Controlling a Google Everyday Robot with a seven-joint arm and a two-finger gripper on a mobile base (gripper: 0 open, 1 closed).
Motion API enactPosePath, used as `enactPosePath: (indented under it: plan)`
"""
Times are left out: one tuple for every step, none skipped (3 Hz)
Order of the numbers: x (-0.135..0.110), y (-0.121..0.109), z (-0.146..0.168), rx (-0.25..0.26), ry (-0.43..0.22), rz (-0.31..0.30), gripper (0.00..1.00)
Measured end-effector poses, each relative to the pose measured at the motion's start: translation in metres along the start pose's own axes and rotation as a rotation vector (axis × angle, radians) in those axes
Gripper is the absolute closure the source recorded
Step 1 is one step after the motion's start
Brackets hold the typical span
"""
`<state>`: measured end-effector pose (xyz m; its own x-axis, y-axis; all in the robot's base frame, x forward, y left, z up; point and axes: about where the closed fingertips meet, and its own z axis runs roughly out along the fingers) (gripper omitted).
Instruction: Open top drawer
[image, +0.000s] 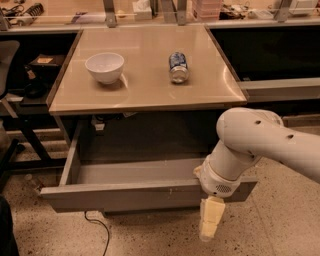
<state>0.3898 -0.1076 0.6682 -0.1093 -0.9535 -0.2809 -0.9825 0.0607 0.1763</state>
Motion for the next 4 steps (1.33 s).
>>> enactPosePath:
  plan:
    - [0.014,0.023,0.013,-0.056,0.038,0.015,0.0]
    - [0.013,0.023,0.01,-0.056,0.038,0.015,0.0]
    - [0.014,0.032,0.008,-0.07,0.039,0.019,0.0]
    - [0.019,0.041,0.004,-0.076,0.043,0.031,0.0]
